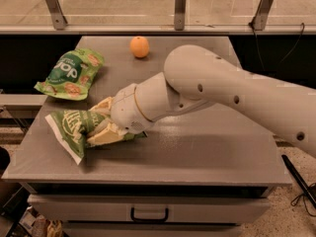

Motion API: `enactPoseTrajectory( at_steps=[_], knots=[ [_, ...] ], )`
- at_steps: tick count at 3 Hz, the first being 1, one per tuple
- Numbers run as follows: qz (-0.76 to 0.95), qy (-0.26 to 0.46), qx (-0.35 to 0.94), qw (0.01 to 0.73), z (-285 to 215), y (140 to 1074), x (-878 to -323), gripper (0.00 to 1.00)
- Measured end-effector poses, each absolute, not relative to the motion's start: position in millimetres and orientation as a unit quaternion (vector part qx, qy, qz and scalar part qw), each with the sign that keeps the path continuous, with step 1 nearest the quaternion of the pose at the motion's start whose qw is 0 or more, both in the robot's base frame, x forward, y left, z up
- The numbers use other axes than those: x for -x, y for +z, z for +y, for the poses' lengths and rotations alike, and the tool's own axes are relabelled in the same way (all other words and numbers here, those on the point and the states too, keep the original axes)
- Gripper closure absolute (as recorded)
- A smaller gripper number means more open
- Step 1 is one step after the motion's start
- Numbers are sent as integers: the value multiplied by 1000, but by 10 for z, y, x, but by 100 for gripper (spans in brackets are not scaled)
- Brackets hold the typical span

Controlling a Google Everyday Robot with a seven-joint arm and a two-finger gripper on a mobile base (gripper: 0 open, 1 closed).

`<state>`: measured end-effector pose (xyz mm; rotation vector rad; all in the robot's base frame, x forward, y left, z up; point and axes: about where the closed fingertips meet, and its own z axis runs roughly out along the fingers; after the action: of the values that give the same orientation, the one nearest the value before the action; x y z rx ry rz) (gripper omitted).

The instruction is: Pick green jalapeno chip bag

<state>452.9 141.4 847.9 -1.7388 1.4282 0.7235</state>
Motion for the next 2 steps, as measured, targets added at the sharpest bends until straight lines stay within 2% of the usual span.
enactPoseTrajectory(
  at_steps=[2],
  knots=[
    [551, 245, 691, 399, 1188, 9178, -4518, 100]
  ],
)
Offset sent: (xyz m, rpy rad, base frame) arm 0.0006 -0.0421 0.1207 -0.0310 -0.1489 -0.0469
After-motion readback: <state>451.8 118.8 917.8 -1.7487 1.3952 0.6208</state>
